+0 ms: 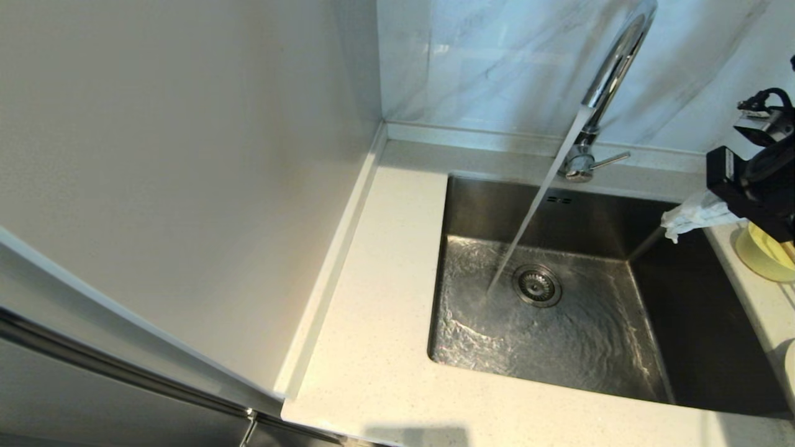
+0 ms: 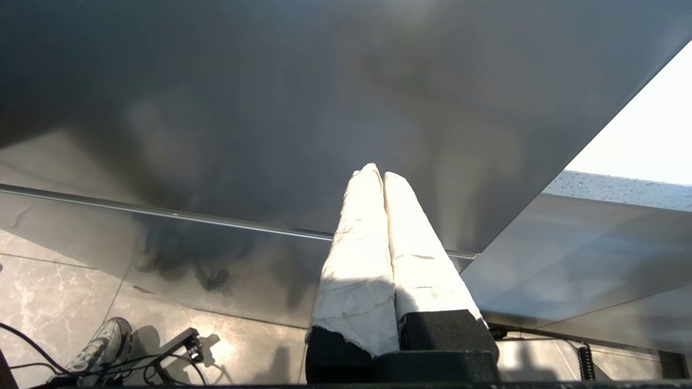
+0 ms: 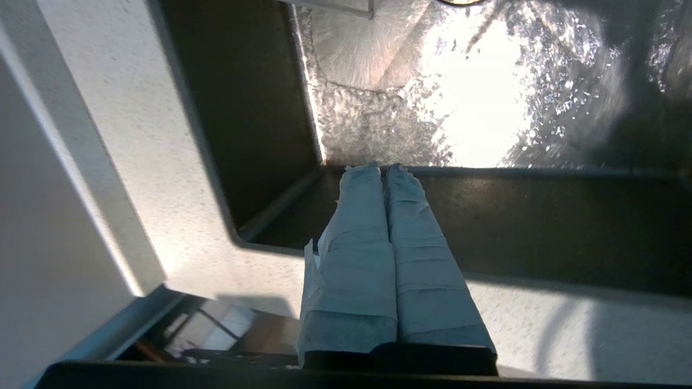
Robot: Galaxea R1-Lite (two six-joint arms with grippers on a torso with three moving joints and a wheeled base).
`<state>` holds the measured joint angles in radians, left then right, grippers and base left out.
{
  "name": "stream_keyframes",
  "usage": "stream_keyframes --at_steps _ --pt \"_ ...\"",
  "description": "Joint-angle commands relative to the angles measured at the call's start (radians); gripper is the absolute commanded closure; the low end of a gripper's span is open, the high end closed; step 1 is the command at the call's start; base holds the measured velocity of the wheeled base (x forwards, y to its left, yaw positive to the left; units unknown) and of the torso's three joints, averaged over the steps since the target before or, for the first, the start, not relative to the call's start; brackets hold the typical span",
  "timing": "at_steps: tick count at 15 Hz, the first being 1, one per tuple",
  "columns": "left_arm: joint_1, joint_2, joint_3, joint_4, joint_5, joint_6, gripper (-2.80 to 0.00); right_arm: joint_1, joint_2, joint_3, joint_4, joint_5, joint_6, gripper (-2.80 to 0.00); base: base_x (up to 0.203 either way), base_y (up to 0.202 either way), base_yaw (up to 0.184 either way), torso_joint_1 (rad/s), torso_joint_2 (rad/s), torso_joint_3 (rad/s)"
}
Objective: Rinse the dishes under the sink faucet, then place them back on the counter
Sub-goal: Turn off the faucet
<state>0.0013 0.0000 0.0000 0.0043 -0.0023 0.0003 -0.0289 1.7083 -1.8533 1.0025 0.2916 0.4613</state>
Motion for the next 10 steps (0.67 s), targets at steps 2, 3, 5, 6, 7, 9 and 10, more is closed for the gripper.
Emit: stream_keyframes --at_steps 2,3,5,6,7,9,10 --pt "0.000 0.000 0.000 0.000 0.001 0.000 0.00 0.029 0.083 -0.028 -0.033 -0.069 -0.046 0.00 0.000 0.000 0.000 0.000 0.00 0.000" --pt "0.000 0.000 0.000 0.000 0.001 0.000 0.00 0.030 0.101 -0.026 -0.095 -0.091 -0.050 0.00 0.000 0.000 0.000 0.000 0.00 0.000" --pt "0.000 0.000 0.000 0.000 0.000 0.000 0.00 0.030 0.137 -0.024 -0.172 -0.162 -0.051 0.00 0.000 0.000 0.000 0.000 0.00 0.000" --pt "0.000 0.000 0.000 0.000 0.000 0.000 0.00 0.032 0.149 -0.028 -0.199 -0.189 -0.050 0.00 0.000 0.000 0.000 0.000 0.00 0.000" --pt "0.000 0.000 0.000 0.000 -0.001 0.000 0.00 0.036 0.153 -0.030 -0.233 -0.196 -0.052 0.00 0.000 0.000 0.000 0.000 0.00 0.000" --pt "0.000 0.000 0.000 0.000 -0.001 0.000 0.00 0.052 0.173 -0.049 -0.278 -0.221 -0.053 0.00 0.000 0.000 0.000 0.000 0.00 0.000" --pt "0.000 0.000 0.000 0.000 -0.001 0.000 0.00 0.058 0.188 -0.075 -0.286 -0.236 -0.052 0.00 0.000 0.000 0.000 0.000 0.00 0.000"
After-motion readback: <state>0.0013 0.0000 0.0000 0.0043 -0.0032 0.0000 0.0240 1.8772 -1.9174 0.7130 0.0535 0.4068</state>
